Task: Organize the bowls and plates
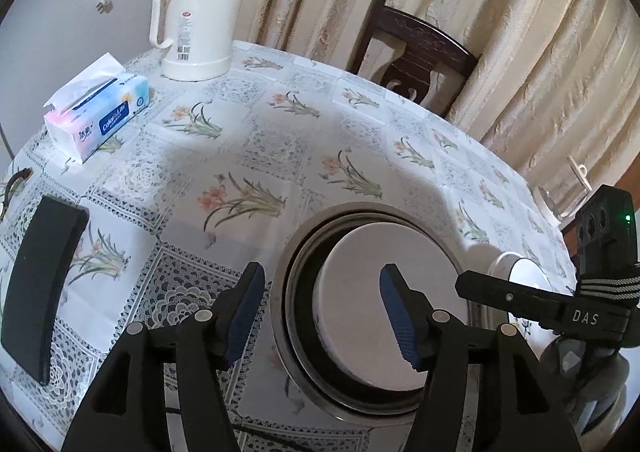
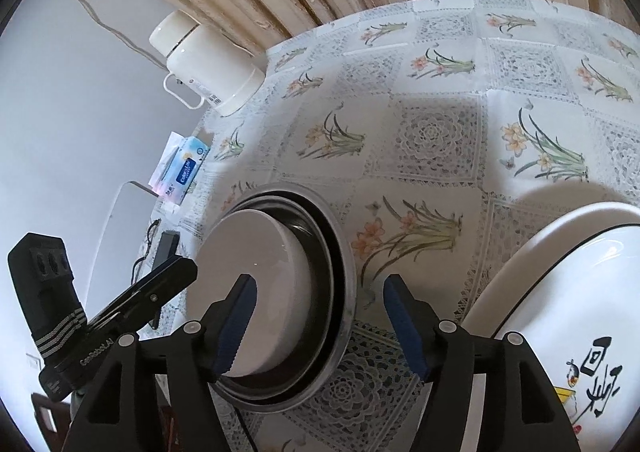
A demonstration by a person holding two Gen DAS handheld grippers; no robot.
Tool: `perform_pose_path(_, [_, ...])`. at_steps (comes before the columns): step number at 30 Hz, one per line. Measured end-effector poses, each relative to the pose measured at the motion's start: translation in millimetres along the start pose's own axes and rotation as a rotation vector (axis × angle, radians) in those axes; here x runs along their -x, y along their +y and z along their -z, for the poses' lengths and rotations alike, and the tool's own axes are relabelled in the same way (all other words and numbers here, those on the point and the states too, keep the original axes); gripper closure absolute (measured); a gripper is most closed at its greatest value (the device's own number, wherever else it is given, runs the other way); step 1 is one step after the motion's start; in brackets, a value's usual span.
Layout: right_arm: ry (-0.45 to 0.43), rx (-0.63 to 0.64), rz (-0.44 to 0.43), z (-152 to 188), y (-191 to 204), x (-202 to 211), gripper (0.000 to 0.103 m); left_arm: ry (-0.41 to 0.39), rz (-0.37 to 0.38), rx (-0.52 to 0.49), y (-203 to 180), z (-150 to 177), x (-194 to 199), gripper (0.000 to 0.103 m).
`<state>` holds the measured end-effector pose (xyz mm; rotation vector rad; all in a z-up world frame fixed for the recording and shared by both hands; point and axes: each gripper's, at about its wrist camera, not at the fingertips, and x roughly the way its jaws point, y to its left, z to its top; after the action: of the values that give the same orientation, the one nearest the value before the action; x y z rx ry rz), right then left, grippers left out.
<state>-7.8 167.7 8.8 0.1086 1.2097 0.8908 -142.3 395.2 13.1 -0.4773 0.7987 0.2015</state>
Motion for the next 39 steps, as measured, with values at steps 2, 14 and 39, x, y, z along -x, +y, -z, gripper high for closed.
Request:
perform_pose_path(2, [-0.008,0.015,0.013,0,2,-1,0.032,-0.001,-0.009,-0.003,1,1,-2,0.041])
perform_pose_path(14, [-0.035,0.121,0.087,0,12,-7,0.027,0.025,-0.024,0.004,7,7,-18,0.041])
perform_pose_path(39, [0.027,0.225,0.097,7,33,-32,0.028,0.074,-0.005,0.006,11,16,-36,0.041])
